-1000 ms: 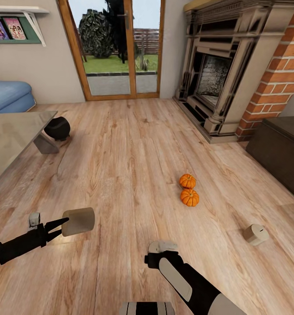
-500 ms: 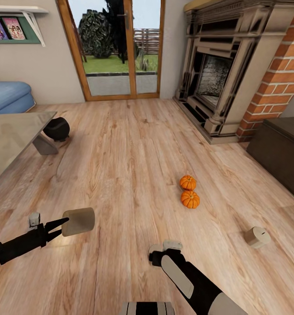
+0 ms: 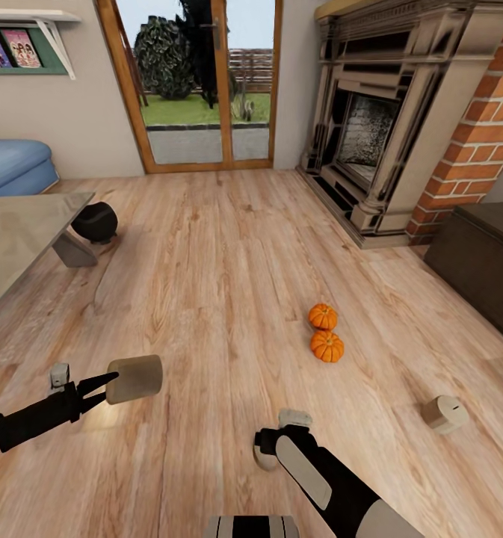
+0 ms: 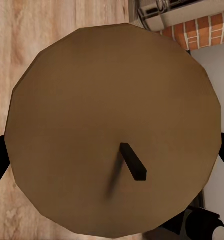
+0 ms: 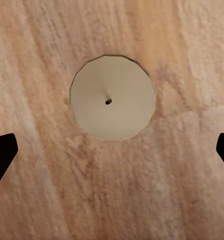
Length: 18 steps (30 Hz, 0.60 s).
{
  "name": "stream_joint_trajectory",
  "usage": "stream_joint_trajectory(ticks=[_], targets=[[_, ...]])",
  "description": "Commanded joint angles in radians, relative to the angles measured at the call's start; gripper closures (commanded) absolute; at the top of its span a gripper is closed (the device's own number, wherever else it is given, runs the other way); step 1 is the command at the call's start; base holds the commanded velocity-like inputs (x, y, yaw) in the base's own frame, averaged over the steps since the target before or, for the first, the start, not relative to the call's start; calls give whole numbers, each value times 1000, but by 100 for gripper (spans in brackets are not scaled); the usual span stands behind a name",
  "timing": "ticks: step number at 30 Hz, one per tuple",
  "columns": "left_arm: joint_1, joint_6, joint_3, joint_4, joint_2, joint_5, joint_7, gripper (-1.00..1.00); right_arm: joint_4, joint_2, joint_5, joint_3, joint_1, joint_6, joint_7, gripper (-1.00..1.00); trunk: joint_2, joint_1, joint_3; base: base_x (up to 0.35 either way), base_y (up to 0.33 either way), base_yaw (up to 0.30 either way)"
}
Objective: Place each of the two pumpkins and all three candles from the living room inside a cabinet in the living room (use any cabinet), then make sure every cabinet is closed, and position the cauldron so it is next to a table in the living room.
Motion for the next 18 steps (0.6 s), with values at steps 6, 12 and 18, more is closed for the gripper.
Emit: stream_joint_trajectory(ticks=[6, 12, 18], targets=[[-1, 2, 1, 0, 1, -1, -1, 100, -1, 0, -6, 2, -1, 2, -8, -100, 0, 0, -1, 82, 0, 0], [-1, 2, 1, 0, 0, -3, -1, 100, -1, 1, -6, 2, -1, 2, -8, -100, 0, 0, -1, 133, 0, 0], [0, 2, 1, 0, 0, -1, -1, 100, -1, 1, -6, 2, -1, 2, -7, -100, 0, 0, -1, 99, 0, 0]])
